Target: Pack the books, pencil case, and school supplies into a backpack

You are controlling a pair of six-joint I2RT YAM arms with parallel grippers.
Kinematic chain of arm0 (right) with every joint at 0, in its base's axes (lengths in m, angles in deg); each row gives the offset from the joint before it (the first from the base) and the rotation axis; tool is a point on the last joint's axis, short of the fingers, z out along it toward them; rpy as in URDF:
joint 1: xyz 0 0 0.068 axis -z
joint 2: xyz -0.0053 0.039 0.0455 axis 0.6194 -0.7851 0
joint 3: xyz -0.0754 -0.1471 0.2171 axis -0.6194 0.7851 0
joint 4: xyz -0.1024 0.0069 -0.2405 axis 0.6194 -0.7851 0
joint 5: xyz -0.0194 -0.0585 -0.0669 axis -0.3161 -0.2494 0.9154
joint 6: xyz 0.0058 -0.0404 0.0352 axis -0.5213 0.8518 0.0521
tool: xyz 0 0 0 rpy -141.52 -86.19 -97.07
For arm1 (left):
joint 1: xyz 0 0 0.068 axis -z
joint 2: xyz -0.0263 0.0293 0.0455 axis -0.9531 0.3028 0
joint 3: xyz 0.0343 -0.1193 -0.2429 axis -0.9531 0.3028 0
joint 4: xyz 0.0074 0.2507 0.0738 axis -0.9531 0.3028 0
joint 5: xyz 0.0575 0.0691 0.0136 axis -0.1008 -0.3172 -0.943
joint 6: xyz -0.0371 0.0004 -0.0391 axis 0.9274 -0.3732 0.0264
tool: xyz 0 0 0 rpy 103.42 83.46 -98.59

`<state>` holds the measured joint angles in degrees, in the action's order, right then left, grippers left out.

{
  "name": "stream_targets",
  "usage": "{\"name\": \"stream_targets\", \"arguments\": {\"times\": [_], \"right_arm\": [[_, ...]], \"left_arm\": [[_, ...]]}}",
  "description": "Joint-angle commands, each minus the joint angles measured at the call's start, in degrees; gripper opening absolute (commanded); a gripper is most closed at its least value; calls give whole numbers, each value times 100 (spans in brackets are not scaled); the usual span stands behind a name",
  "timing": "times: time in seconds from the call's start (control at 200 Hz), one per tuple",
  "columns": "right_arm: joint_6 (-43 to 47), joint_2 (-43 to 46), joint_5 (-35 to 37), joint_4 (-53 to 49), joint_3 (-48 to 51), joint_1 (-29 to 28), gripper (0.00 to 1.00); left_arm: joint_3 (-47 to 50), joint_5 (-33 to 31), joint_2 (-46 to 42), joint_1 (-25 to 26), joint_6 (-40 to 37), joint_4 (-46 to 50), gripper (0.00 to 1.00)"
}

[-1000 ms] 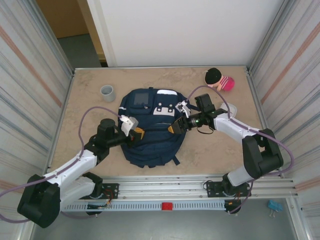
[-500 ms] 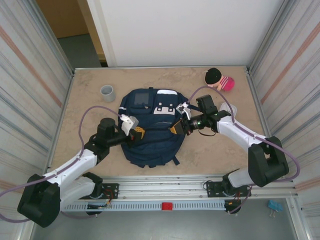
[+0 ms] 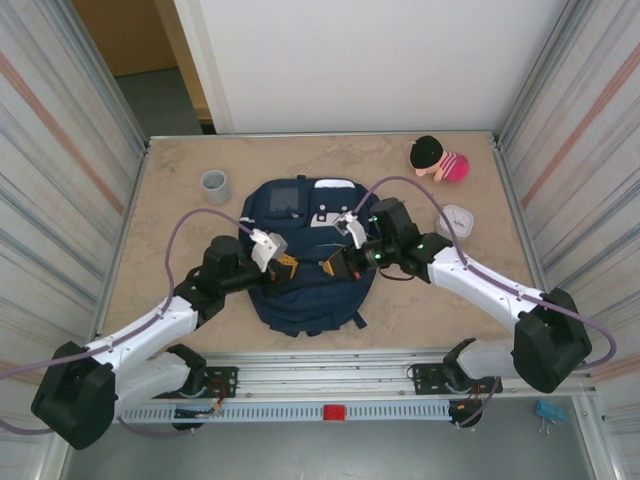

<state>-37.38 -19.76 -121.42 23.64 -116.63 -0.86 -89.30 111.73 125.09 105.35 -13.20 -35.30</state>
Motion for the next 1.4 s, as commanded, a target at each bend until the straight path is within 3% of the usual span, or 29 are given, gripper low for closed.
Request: {"name": "stream_targets", "arguments": {"times": [0.0,0.095,0.125,0.185,0.236,0.266,0.406,0.561,0.646,0.867,0.982,1.027,1.102,1.152,1.253,1.398], "right_arm": [[-671,-260,124,504,-421,-730,0],[-628,-425,457,518,-593,-969,0],[-538,-381,554,462,-597,-969,5],[-244,-155,748,314,-492,-911,20],[75,132,849,221,-328,-784,43],[253,355,885,182,-195,-669,49],[1533,1160,800,160,328,129,61],[3491,1318,685,295,600,557,71],[3294,1052,97,762,581,904,70],[4159,81,78,420,-32,570,68],[4405,-276,0,280,-272,523,62],[4465,-382,-57,227,-365,535,51],[4531,-466,-202,123,-487,580,19],[4585,-454,-300,105,-498,608,7],[4650,-335,-451,51,-509,637,2],[4662,-221,-592,-35,-496,644,1]], "left_arm": [[-515,-77,20,222,-31,-768,0],[-544,-150,3,263,-113,-671,0],[-535,-221,-26,261,-145,-617,0],[-509,-333,-95,245,-233,-502,0],[-477,-337,-149,195,-281,-412,0],[-472,-290,-193,140,-295,-352,0],[-428,-118,-409,-12,-341,-134,0],[-415,-7,-574,-44,-397,2,0],[-409,52,-582,-41,-411,30,0],[-419,183,-561,-44,-407,51,0],[-437,211,-580,-44,-395,115,0],[-437,232,-587,-43,-373,126,0],[-448,202,-599,-43,-216,180,0],[-498,134,-616,-44,56,295,14],[-650,-129,-830,-37,930,720,43],[-609,-896,-1451,131,2580,1410,63]]}}
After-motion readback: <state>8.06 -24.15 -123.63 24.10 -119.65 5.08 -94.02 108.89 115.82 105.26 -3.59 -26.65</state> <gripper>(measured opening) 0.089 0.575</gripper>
